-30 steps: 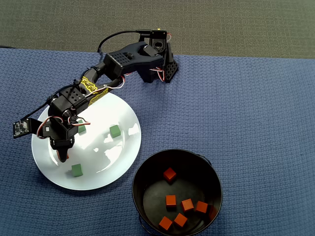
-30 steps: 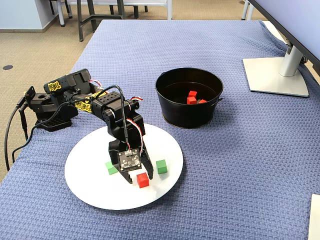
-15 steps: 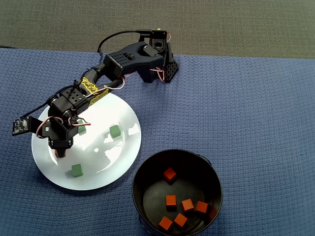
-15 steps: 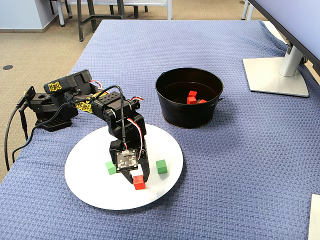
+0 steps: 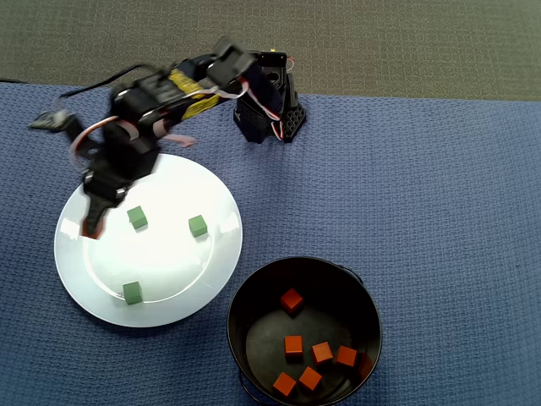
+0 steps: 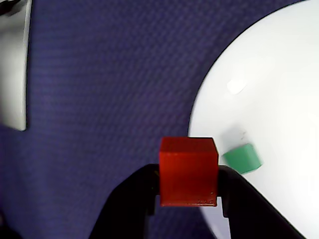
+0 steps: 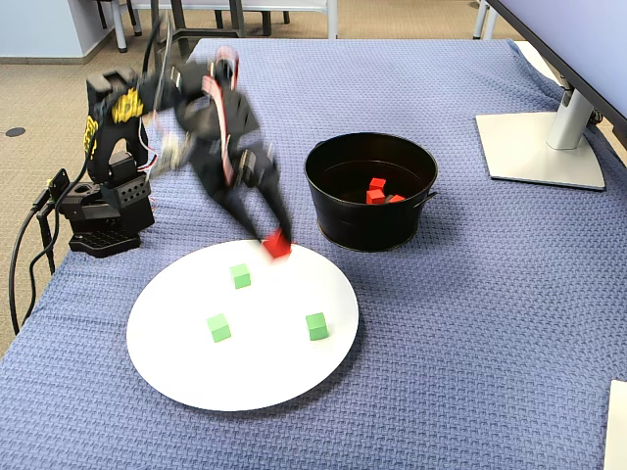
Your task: Pick up the red cubes from the white plate and place them in the black recipient
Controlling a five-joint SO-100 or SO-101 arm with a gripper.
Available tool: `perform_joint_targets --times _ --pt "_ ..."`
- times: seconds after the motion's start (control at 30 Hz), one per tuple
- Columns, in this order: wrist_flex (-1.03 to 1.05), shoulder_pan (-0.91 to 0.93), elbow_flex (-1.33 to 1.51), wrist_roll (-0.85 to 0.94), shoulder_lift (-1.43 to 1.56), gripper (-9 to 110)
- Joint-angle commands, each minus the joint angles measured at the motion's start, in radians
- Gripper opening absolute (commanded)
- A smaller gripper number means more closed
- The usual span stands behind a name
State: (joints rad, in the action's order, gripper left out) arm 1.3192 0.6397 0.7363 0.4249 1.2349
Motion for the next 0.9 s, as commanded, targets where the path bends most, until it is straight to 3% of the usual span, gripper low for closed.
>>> perform_joint_targets --times 0.0,0.2,0.37,0.47,0.5,0.57,0.87 --pt "-0.043 -0.204 0.044 -0.167 0.184 0" --pt "-0.124 -0.526 0.123 -0.345 0.181 0" --pt "-0.186 -0.738 0.19 -0.385 0.137 0" --pt "-0.149 -0.804 0.149 -0.394 0.081 25" --pt "-0.121 -0.811 0.13 -0.394 0.074 31" --pt "-0.094 -0.801 0.133 -0.405 0.103 33" --pt "-0.026 -0.555 0.337 -0.313 0.362 24"
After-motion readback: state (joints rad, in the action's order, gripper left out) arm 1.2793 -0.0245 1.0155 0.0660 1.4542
